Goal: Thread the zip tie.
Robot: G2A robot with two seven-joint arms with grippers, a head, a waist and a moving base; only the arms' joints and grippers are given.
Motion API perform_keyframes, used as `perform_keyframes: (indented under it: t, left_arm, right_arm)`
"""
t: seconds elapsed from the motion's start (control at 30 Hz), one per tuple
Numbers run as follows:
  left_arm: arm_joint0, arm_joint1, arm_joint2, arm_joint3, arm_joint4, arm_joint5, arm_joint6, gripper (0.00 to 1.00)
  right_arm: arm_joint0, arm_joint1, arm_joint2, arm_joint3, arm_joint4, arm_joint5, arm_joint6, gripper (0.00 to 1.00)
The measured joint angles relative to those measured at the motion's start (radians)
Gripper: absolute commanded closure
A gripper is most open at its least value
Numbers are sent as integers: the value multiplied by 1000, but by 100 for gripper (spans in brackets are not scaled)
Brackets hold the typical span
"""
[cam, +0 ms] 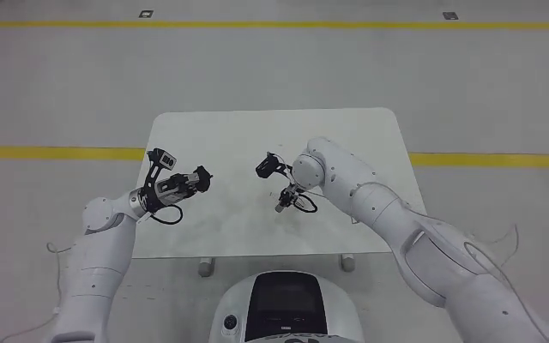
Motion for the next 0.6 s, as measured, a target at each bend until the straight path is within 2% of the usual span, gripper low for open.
perform_keyframes:
  t: [0.6]
  left_arm:
    - [0,0,0,0,0,0,0,100]
  right_arm:
    - [-15,0,-5,-17,-66,1,-40,0]
